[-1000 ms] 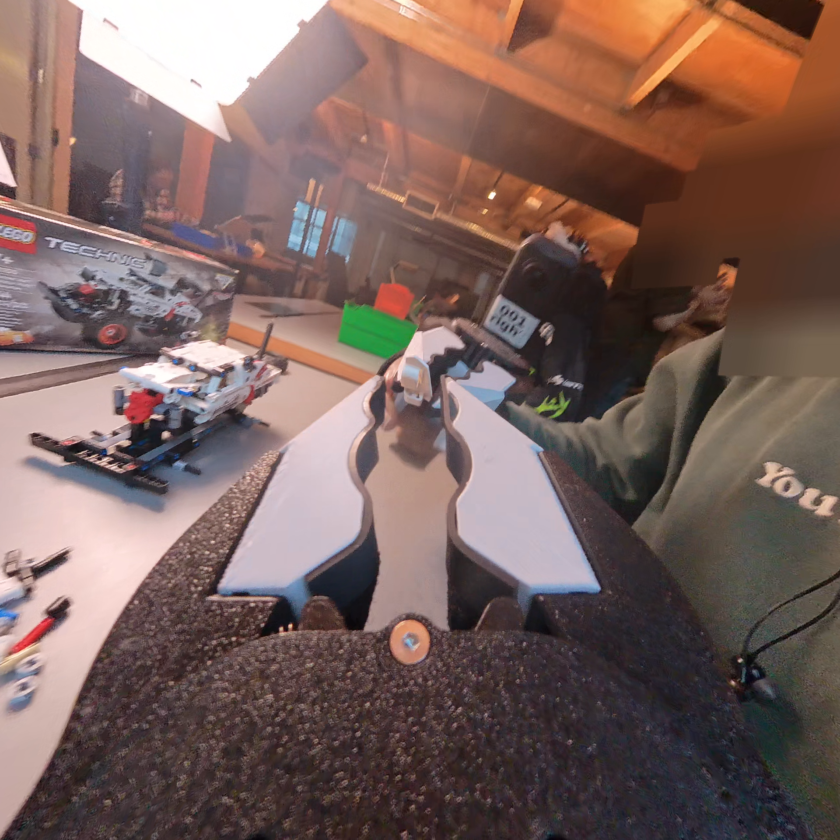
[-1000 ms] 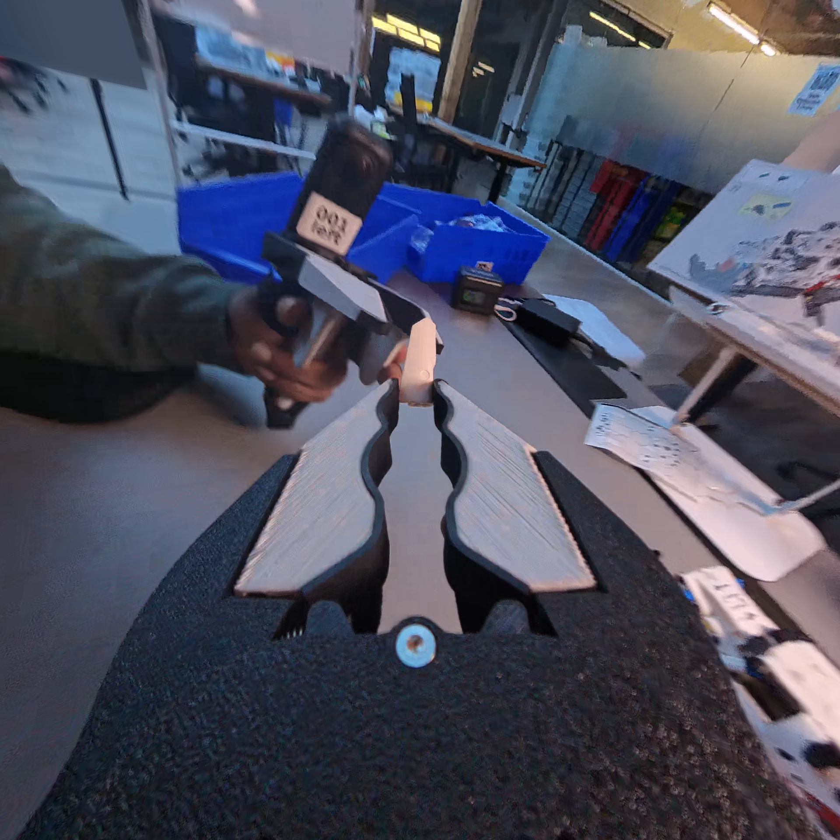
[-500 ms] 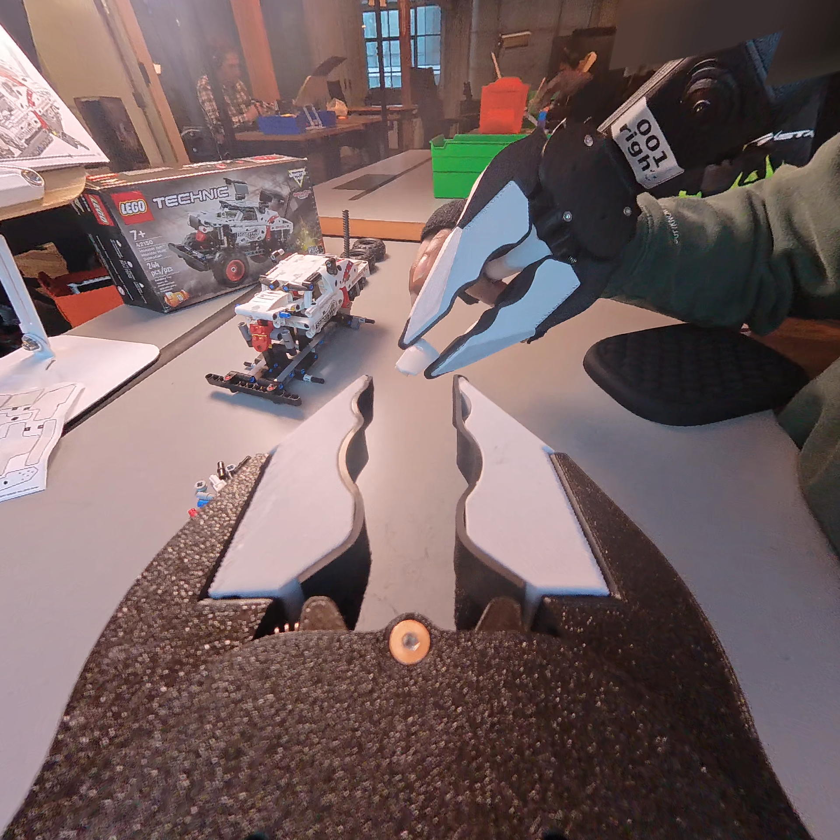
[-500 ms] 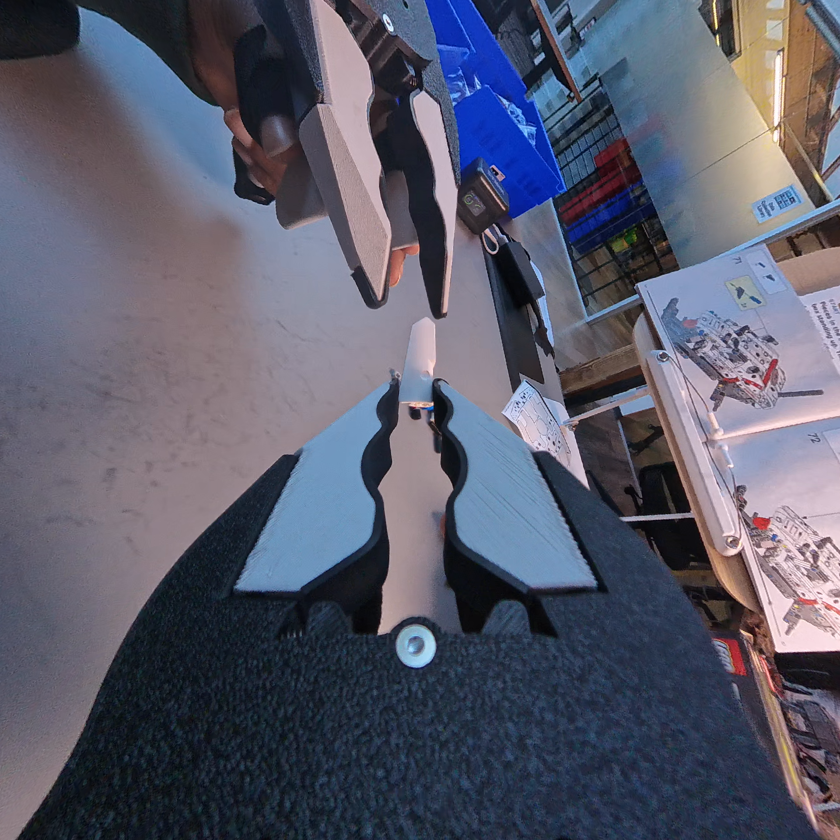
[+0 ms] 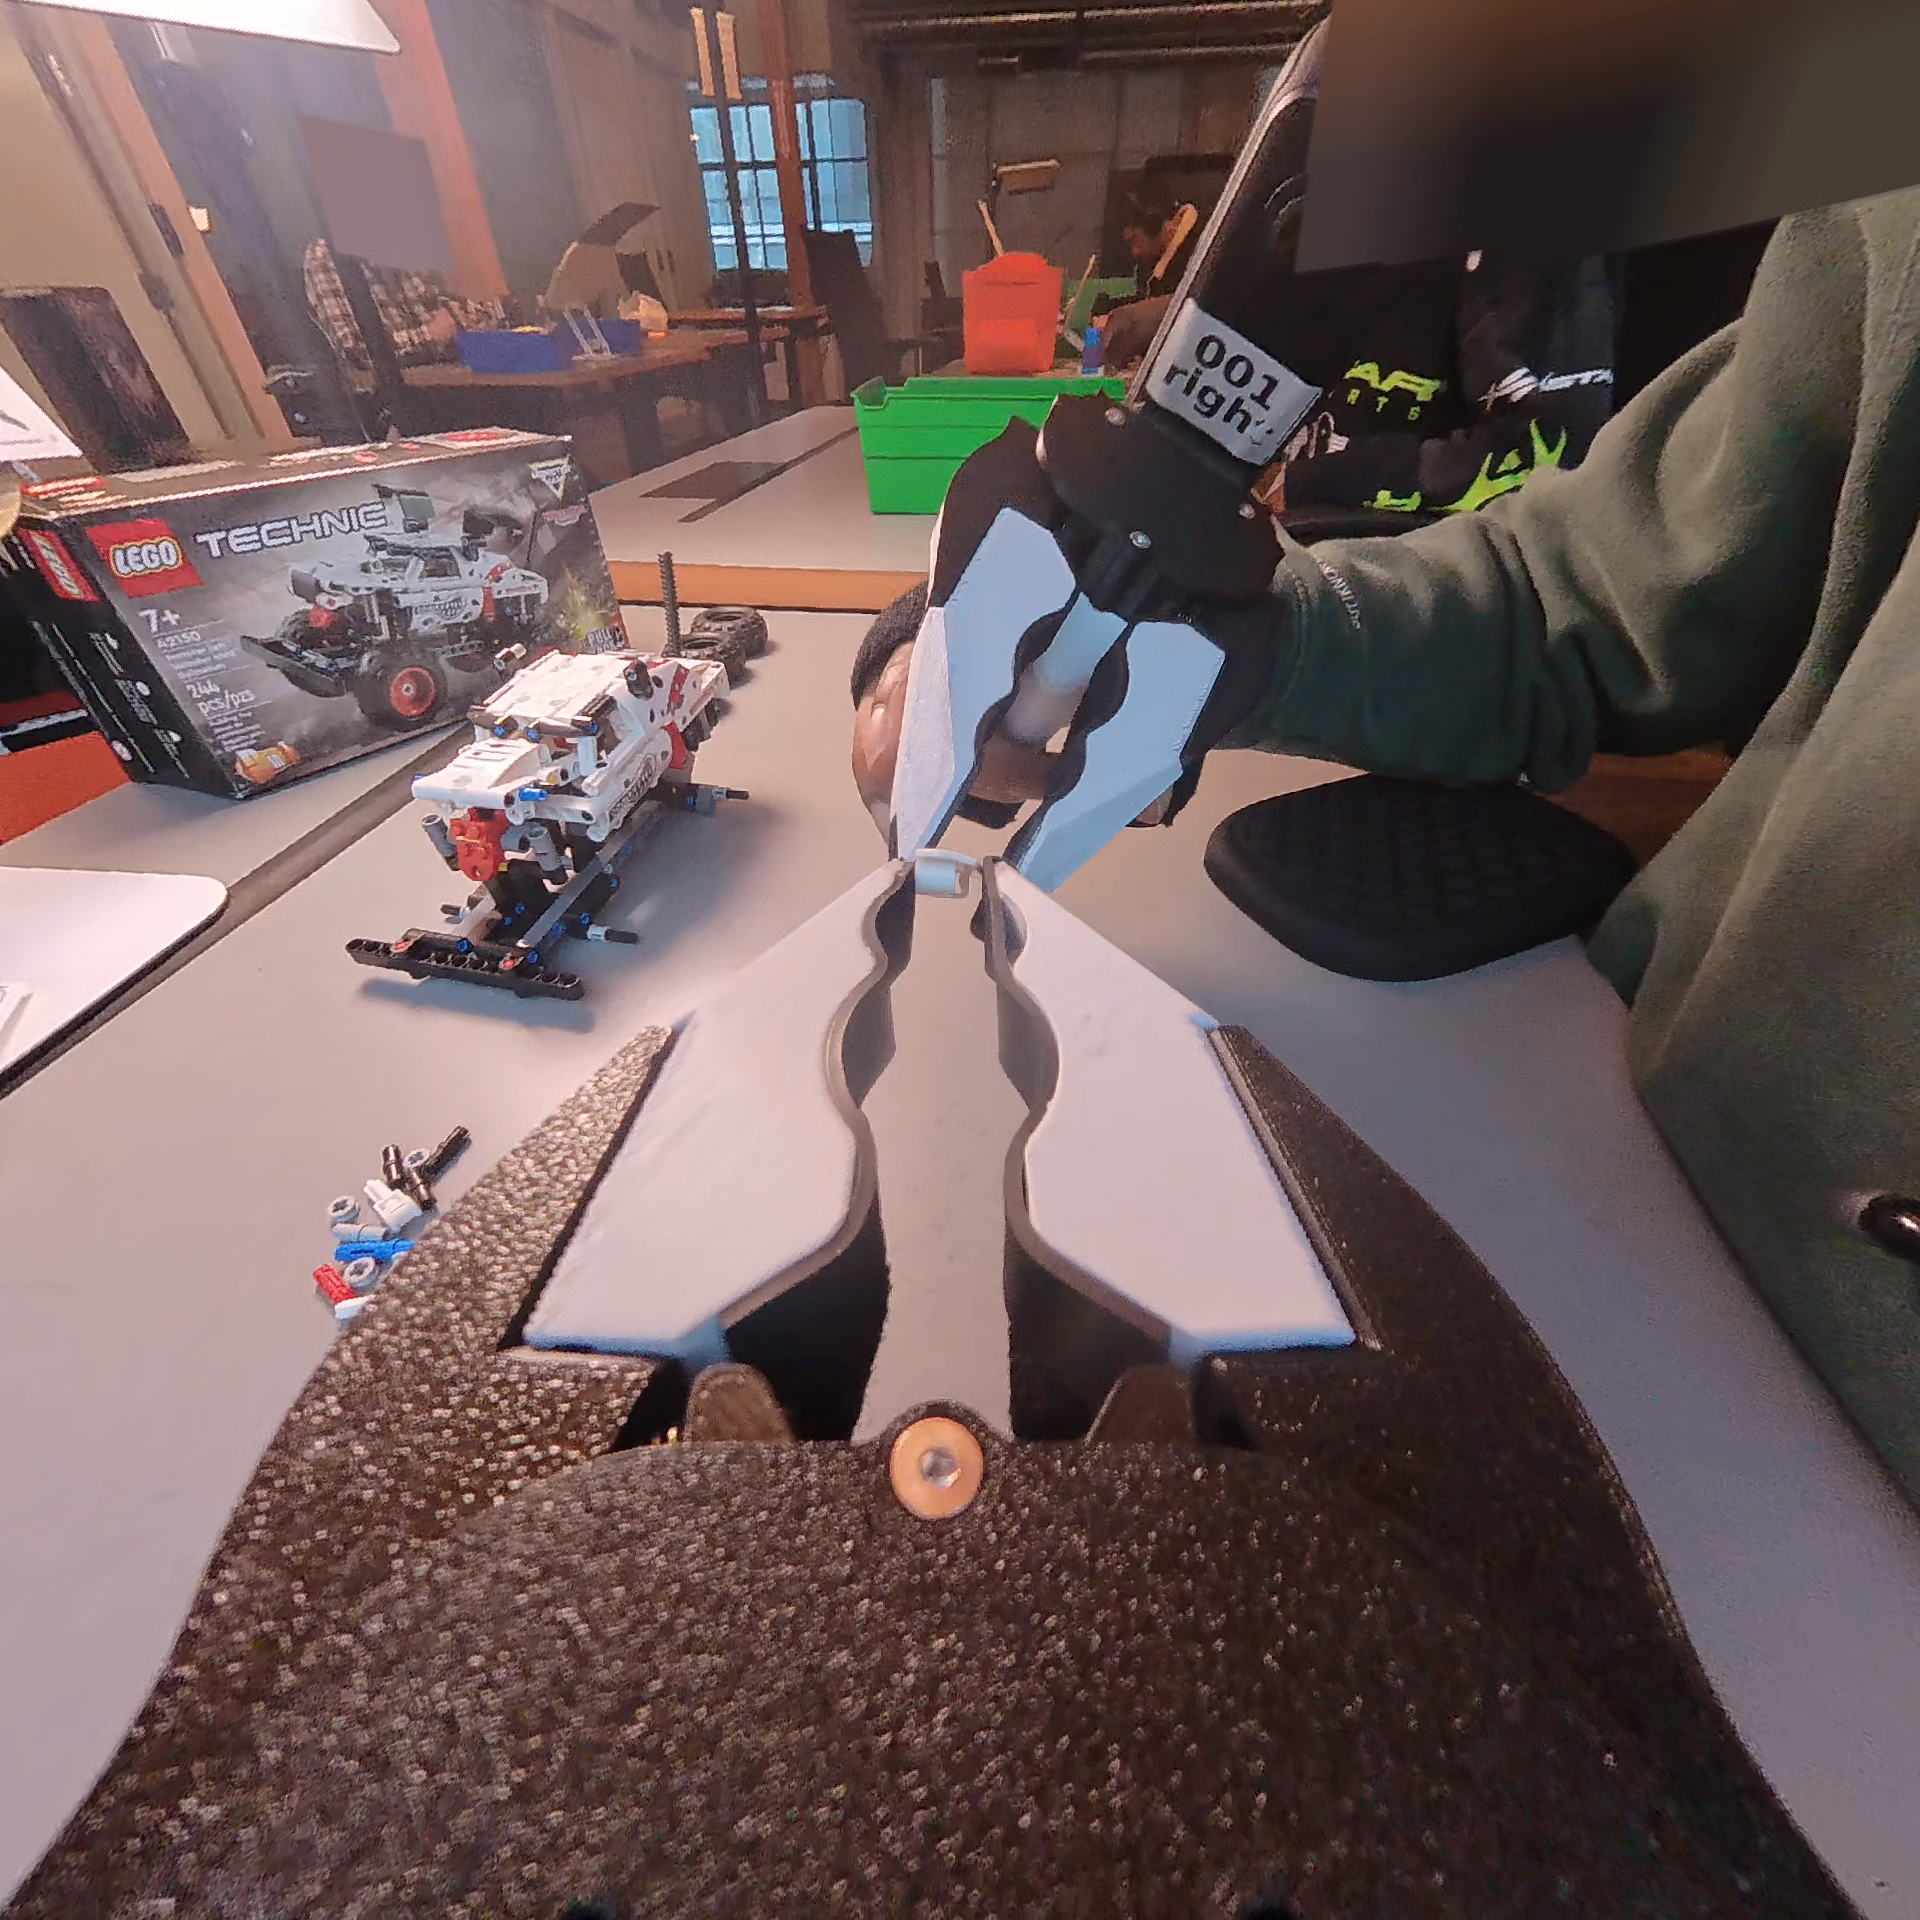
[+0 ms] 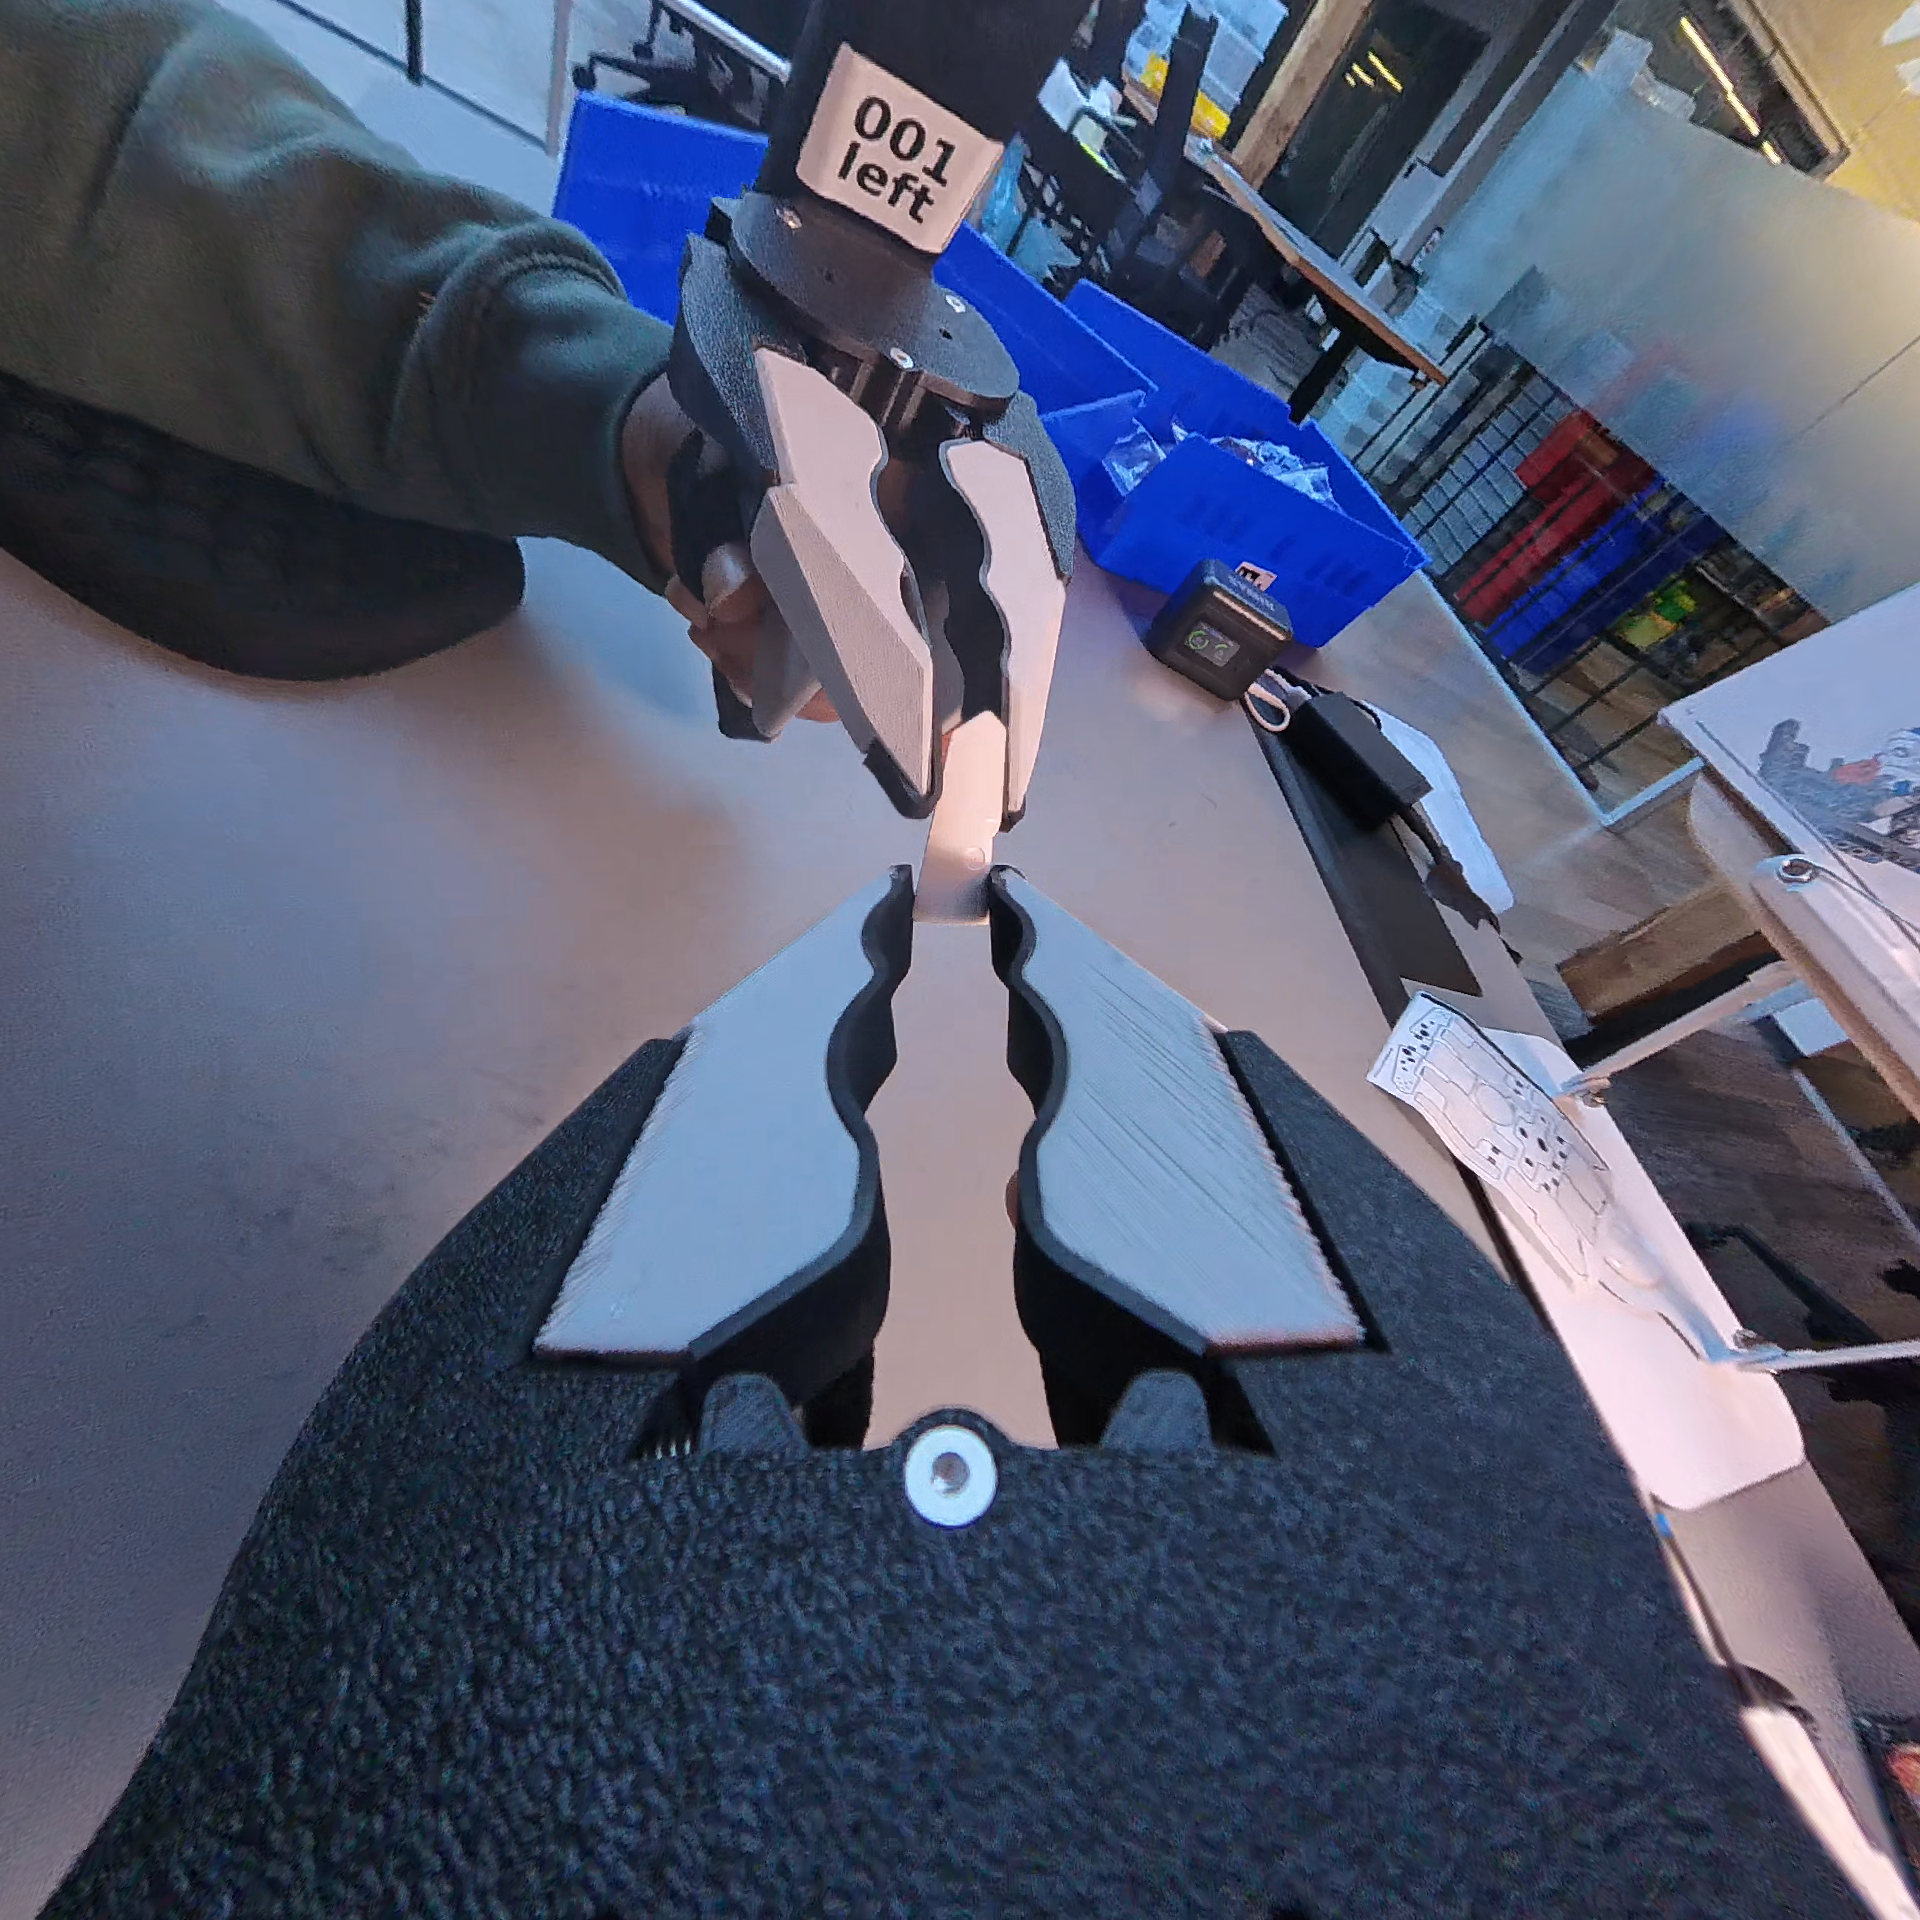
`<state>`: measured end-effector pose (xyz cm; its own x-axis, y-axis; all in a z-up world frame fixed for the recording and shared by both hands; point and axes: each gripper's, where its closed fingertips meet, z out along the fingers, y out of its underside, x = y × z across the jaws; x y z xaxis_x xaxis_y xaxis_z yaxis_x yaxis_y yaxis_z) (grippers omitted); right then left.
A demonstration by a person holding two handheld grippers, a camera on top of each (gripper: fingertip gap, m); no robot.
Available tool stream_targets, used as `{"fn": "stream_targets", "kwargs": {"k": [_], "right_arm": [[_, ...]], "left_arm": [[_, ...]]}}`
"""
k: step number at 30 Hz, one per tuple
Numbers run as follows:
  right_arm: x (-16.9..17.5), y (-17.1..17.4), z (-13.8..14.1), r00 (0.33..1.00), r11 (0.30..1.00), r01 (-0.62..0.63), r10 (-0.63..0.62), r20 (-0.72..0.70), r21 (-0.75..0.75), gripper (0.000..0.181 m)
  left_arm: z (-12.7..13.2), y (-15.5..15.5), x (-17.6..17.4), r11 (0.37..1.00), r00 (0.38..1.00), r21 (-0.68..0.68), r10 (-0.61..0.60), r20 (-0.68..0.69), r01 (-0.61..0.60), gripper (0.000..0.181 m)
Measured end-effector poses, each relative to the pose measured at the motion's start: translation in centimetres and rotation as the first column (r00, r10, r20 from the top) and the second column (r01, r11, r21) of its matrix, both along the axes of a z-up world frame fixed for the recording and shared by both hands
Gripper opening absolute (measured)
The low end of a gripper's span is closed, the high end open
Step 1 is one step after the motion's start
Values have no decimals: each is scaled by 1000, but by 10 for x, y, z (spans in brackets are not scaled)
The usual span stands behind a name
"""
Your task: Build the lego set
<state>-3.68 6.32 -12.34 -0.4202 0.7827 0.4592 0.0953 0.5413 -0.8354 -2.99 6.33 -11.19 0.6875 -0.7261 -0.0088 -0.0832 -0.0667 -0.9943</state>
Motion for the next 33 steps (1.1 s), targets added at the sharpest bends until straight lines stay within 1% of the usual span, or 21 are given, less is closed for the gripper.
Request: {"fn": "stream_targets", "kwargs": {"k": [5, 9, 10, 11, 12, 13, 14, 15, 16, 17, 18, 19, 20, 21, 22, 23, 25, 26, 27, 29, 33], "right_arm": [[0, -5, 4, 1000, 996, -23, 21, -19, -81, 14], [-2, -6, 7, 999, 993, -19, 15, -35, -117, 14], [-3, -5, 9, 999, 991, -11, 5, -45, -133, 15], [-3, -4, 10, 999, 989, -4, -3, -47, -149, 22], [-2, -2, 10, 999, 987, 4, -11, -41, -158, 29], [0, 2, 10, 999, 987, 17, -23, -35, -162, 33], [3, 6, 11, 999, 986, 29, -35, -33, -166, 34], [7, 10, 11, 999, 984, 39, -45, -31, -177, 34], [11, 15, 10, 998, 980, 50, -56, -25, -195, 34], [15, 20, 9, 998, 974, 62, -67, -18, -216, 34], [18, 24, 7, 997, 969, 74, -79, -12, -237, 34], [21, 28, 6, 996, 963, 84, -90, -11, -258, 33], [22, 31, 4, 995, 956, 93, -100, -13, -280, 31], [23, 33, 4, 994, 948, 96, -106, -16, -302, 31], [23, 33, 4, 994, 942, 97, -109, -20, -322, 30], [23, 33, 3, 994, 937, 96, -109, -21, -335, 30], [22, 32, 3, 994, 937, 96, -107, -15, -336, 30], [23, 31, 3, 994, 938, 98, -108, -12, -331, 30], [24, 31, 3, 994, 940, 101, -110, -9, -327, 30], [27, 33, 2, 993, 939, 113, -121, -5, -325, 30], [34, 38, -1, 989, 923, 140, -151, -2, -358, 31]], "left_arm": [[7, -3, 3, 1000, 999, 13, -3, 36, 2, 11], [10, -2, 2, 1000, 1000, 2, 23, 21, -23, 11], [12, -3, 0, 999, 999, -1, 41, 4, -41, 11], [14, -4, -5, 997, 997, -3, 75, -31, -75, 11], [17, -6, -14, 992, 988, -7, 128, -83, -129, 11], [21, -10, -29, 978, 967, -18, 200, -155, -206, 10], [27, -17, -52, 951, 925, -26, 293, -240, -308, 10], [33, -29, -80, 913, 869, -42, 372, -326, -406, 10], [36, -44, -111, 863, 805, -83, 424, -414, -498, 11], [36, -62, -146, 798, 728, -117, 464, -505, -591, 11], [33, -81, -181, 729, 656, -158, 472, -589, -666, 11], [22, -103, -210, 655, 619, -244, 431, -656, -715, 11], [6, -122, -237, 576, 595, -324, 375, -711, -751, 11], [-11, -137, -261, 505, 570, -371, 325, -754, -779, 11], [-31, -150, -277, 432, 581, -444, 262, -771, -785, 11], [-53, -161, -285, 370, 606, -515, 190, -772, -773, 12], [-89, -171, -300, 296, 618, -571, 90, -781, -765, 12], [-103, -173, -301, 268, 638, -604, 56, -768, -751, 12], [-113, -173, -302, 256, 643, -616, 30, -765, -745, 12], [-125, -170, -305, 243, 647, -625, 12, -763, -742, 12], [-129, -167, -307, 243, 666, -643, 16, -746, -726, 12]]}}
